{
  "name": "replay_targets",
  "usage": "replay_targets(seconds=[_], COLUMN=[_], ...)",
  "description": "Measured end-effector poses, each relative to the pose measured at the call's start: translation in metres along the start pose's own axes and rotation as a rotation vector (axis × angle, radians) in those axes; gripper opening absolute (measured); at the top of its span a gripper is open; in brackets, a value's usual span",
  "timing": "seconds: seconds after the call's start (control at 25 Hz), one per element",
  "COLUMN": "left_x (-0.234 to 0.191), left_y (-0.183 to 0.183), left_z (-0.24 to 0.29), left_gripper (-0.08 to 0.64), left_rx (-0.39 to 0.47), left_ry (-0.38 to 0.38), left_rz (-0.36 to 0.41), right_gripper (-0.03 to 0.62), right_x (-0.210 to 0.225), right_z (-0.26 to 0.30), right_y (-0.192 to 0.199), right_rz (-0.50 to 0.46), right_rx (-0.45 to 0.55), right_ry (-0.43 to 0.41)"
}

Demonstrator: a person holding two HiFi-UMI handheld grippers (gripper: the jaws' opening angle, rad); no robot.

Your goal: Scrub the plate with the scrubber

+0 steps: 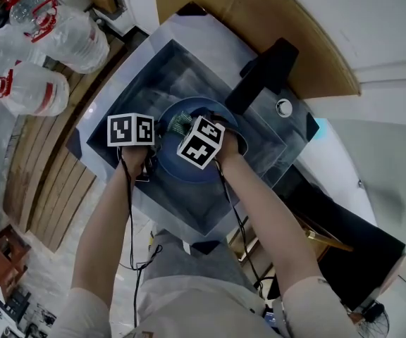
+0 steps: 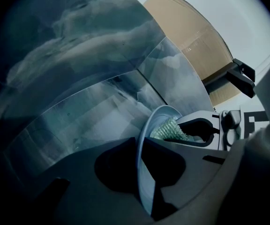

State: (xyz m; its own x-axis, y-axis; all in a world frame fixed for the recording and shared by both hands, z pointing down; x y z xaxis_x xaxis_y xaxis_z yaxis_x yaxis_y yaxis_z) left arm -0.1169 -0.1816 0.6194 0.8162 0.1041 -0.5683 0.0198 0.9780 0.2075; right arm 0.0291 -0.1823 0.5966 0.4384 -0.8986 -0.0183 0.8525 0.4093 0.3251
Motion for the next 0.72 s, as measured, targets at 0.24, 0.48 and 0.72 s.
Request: replay_targets(seconds=[0.24, 0.48, 0.72], left_x=[0.001, 0.004, 0.003], left_y=[0.001, 0.003, 0.003], left_z=[0.000, 0.001, 0.000], left_gripper=[0.049, 0.048, 0.048], left_rx=[0.008, 0.023, 0.029], left_ry=[-0.009, -0.027, -0.028], left_rz=[0.012, 0.011, -0.001], right_gripper=[0.114, 0.098, 0.100], right_x=[0.024, 0.018, -0.018], right_z=[-0.009, -0.020, -0.029], right_y=[0.034, 0.058, 0.066], right_rz=[-0.015, -0.211, -0.275], right_rx=[-0.097, -0.286, -0.235], right_ry=[0.219, 0.263, 0.032])
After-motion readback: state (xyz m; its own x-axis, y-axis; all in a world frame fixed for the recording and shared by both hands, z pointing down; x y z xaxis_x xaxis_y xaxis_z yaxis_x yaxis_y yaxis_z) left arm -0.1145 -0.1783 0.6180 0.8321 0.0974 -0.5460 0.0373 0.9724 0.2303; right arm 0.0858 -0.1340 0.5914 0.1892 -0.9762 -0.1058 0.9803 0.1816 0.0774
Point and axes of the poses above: the fingertips, and each gripper's own axes: z forward along the fingers, x to its right, y out of its underside, the point moved 10 cm from there along -z, backward along the fingers, and after that the axes turned 2 degrees about -x, right-handed, at the moved point
